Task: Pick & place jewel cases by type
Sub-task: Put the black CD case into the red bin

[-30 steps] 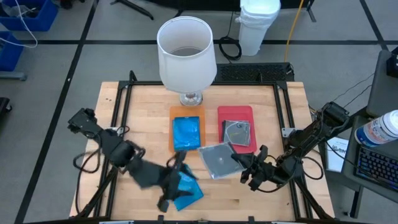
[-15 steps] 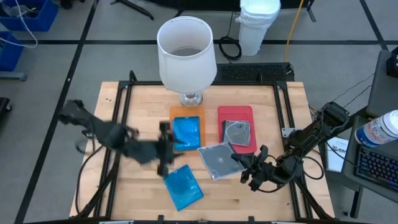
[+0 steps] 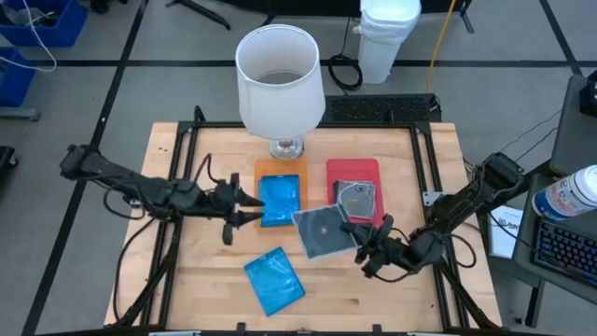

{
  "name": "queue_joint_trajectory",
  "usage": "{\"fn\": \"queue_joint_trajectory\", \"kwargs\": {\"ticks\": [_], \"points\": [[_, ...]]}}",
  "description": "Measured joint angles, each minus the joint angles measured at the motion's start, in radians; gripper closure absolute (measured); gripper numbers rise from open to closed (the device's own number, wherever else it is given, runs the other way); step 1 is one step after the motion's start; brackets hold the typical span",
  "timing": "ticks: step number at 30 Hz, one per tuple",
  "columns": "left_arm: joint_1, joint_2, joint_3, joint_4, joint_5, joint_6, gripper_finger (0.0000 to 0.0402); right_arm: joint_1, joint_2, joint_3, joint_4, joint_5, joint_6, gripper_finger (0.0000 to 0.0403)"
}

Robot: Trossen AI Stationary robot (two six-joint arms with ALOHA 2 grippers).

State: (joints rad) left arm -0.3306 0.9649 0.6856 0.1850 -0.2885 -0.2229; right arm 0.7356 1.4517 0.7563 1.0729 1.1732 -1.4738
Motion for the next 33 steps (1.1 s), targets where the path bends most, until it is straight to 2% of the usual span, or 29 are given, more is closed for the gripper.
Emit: {"fn": "queue_joint_trajectory", "kwargs": {"ticks": [3, 7, 10, 15, 20, 27, 33], "points": [[-0.03, 0.042, -0.071, 0.176, 0.002, 0.012, 0.0265, -0.038, 0.0, 0.0, -0.021, -0.01, -0.043, 0.0378], [-0.06, 0.069, -0.079, 0.308, -0.047, 0.066, 0.0265, -0.083, 0.0, 0.0, -0.029, -0.038, -0.114, 0.0378], [-0.082, 0.07, -0.078, 0.331, -0.095, 0.027, 0.0256, -0.101, 0.0, 0.0, -0.032, -0.056, -0.195, 0.0378], [-0.107, 0.071, -0.078, 0.34, -0.104, 0.003, 0.021, -0.117, 0.0, 0.0, -0.031, -0.111, -0.365, 0.0378], [-0.061, 0.071, -0.078, 0.36, -0.131, -0.107, 0.0149, -0.135, 0.0, 0.0, -0.027, -0.196, -0.51, 0.0378], [0.021, 0.081, -0.078, 0.361, -0.039, -0.237, 0.0095, -0.14, 0.005, 0.0, -0.007, -0.299, -0.601, 0.0378], [0.044, 0.146, -0.078, 0.412, 0.043, -0.328, 0.0094, -0.148, 0.008, 0.0, 0.031, -0.361, -0.746, 0.0378]]}}
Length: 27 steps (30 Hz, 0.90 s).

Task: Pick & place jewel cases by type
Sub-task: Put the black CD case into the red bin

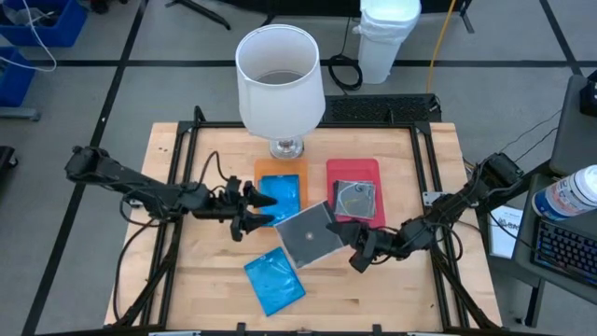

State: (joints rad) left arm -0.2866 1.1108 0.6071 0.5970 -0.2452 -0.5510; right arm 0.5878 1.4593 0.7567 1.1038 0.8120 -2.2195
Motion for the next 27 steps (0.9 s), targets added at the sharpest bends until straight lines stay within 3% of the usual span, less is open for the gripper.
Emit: {"fn": "queue_joint_trajectory", "kwargs": {"ticks": [11, 22, 27], "points": [[-0.015, 0.128, 0.092, 0.055, 0.091, 0.045, 0.0114, -0.028, 0.0, 0.0, 0.025, -0.017, -0.022, 0.0375], [-0.019, 0.091, 0.106, 0.06, 0.218, 0.086, 0.0113, -0.033, 0.001, -0.001, 0.035, 0.044, -0.027, 0.0377], [-0.015, 0.087, 0.106, 0.033, 0.222, 0.076, 0.011, -0.031, 0.0, 0.0, 0.037, 0.035, -0.004, 0.0379]]}}
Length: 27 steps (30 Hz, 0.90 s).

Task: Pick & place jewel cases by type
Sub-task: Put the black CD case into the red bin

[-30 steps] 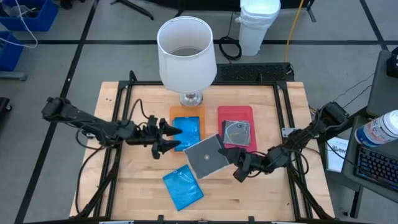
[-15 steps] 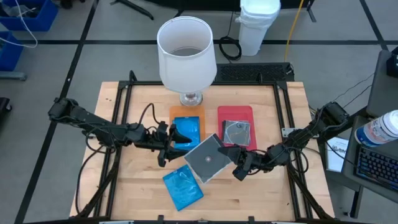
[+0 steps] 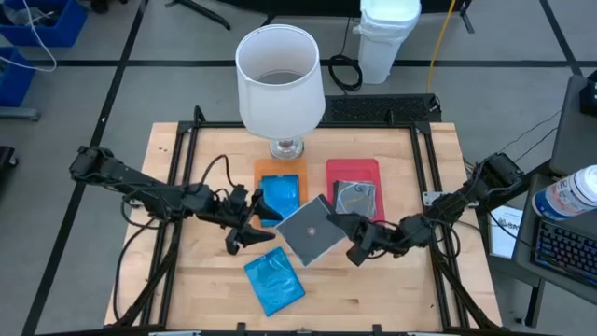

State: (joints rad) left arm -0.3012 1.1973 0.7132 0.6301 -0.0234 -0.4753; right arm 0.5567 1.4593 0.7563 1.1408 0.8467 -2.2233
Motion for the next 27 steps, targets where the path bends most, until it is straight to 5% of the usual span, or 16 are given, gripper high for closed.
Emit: {"fn": "queue_joint_trajectory", "kwargs": {"ticks": [18, 27], "points": [[0.039, 0.003, 0.0, -0.153, -0.007, -0.099, 0.0121, 0.0, 0.0, 0.0, -0.048, -0.147, -0.069, 0.0377], [0.007, 0.097, -0.002, -0.096, 0.028, -0.129, 0.0121, -0.032, 0.0, 0.0, -0.061, -0.222, -0.056, 0.0377]]}}
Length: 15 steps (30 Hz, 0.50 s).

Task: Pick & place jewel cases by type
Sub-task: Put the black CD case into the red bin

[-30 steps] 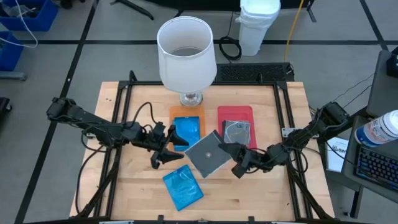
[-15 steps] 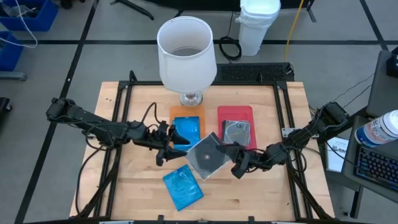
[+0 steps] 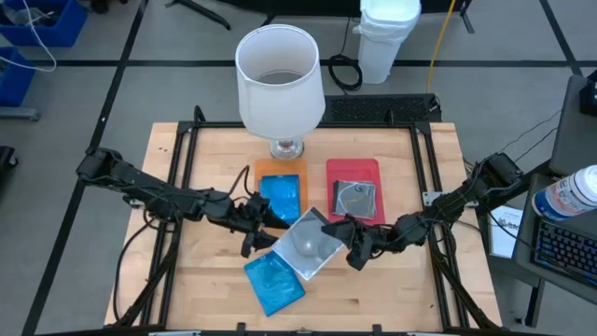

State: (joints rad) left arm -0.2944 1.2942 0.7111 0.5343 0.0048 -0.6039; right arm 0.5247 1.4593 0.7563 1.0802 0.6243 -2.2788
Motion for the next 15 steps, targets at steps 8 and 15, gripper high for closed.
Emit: {"fn": "queue_joint_trajectory", "kwargs": {"ticks": [8, 15], "points": [[0.012, -0.067, 0.0, -0.001, 0.071, 0.072, 0.0121, 0.009, -0.001, 0.001, 0.005, 0.007, -0.03, 0.0377], [0.028, -0.118, 0.001, -0.047, 0.07, 0.07, 0.0121, 0.022, 0.0, 0.004, -0.011, 0.064, -0.067, 0.0376]]}}
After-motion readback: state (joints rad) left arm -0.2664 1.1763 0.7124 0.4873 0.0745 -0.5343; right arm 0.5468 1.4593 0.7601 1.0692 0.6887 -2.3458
